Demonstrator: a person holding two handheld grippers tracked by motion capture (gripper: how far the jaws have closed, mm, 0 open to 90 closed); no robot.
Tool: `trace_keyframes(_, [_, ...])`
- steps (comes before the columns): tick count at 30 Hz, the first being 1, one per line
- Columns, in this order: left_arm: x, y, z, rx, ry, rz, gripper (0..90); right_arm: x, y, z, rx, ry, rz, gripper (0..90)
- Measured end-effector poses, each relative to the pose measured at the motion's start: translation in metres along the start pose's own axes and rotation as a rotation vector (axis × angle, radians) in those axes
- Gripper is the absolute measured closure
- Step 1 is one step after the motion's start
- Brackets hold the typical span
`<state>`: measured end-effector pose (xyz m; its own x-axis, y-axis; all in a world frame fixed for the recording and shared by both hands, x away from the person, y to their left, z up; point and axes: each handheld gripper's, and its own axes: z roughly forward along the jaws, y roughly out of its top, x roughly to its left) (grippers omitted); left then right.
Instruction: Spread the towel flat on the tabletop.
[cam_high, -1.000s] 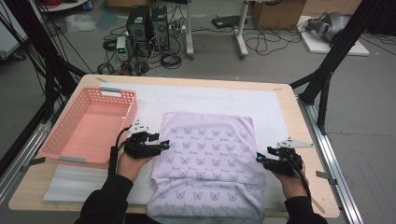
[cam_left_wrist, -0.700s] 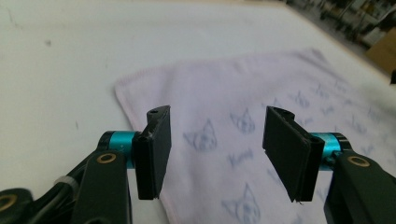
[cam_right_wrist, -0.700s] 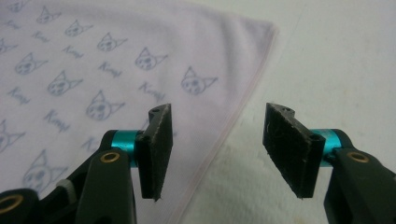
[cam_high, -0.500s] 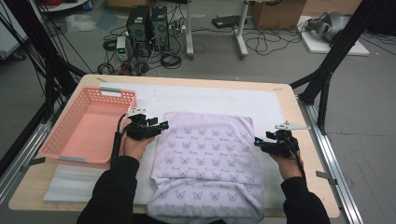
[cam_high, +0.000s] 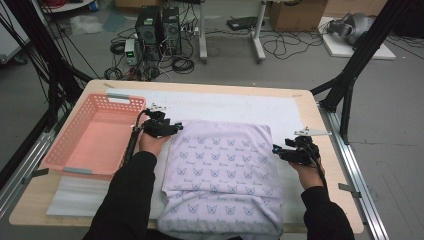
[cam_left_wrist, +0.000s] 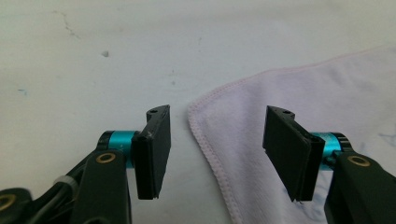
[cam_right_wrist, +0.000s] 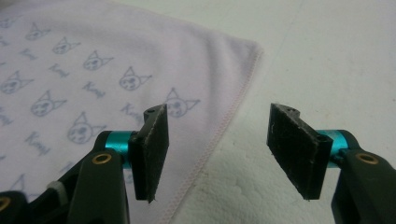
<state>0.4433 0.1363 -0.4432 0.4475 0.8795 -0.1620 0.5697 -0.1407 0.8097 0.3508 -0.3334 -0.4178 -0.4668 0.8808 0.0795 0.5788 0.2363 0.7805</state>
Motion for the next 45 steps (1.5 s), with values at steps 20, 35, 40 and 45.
trace_keyframes(20, [0.0,0.005,0.019,0.018,0.13,0.096,64.3,-0.015,0.017,0.036,0.022,-0.048,0.029,40.3])
trace_keyframes(35, [0.006,0.005,0.02,0.027,0.075,-0.002,86.1,-0.017,0.045,0.096,0.1,-0.065,-0.035,87.9])
trace_keyframes(40, [0.005,0.013,0.025,0.03,0.093,-0.006,86.1,-0.023,0.053,0.099,0.074,-0.122,-0.061,88.2])
trace_keyframes(45, [0.005,0.031,0.032,-0.007,0.12,0.013,86.1,-0.027,0.057,0.101,0.018,-0.186,-0.085,88.2])
